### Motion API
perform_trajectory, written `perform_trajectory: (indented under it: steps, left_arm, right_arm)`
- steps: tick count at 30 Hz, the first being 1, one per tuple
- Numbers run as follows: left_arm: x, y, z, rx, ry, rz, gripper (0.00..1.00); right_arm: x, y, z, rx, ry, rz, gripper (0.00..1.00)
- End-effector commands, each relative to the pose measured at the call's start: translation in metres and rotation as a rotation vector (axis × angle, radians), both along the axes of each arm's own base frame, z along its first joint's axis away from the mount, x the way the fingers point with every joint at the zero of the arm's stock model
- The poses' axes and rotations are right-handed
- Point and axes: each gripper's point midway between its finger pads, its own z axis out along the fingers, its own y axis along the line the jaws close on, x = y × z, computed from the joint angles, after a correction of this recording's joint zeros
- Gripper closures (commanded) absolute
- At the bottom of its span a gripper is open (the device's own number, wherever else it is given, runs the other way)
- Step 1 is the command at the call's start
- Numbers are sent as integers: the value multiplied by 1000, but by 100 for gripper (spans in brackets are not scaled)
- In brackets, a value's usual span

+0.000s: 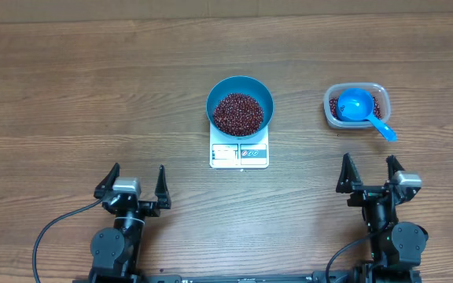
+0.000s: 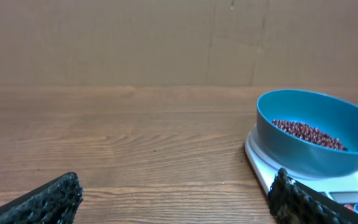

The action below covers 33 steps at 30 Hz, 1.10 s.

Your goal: Scoop item into bowl and weigh 150g on scale

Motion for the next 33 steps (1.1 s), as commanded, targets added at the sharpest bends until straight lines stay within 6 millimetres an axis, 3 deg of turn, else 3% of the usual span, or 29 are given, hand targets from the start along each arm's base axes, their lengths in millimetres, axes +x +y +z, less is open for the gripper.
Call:
perform_trajectory:
  steps: [1, 33]
  left_arm:
    - [0, -2, 0, 68, -10, -15, 0]
    - [-1, -5, 0, 68, -10, -31, 0]
  right_arm:
    - [0, -1, -2, 8, -3, -6, 0]
    - [0, -1, -2, 8, -2, -6, 0]
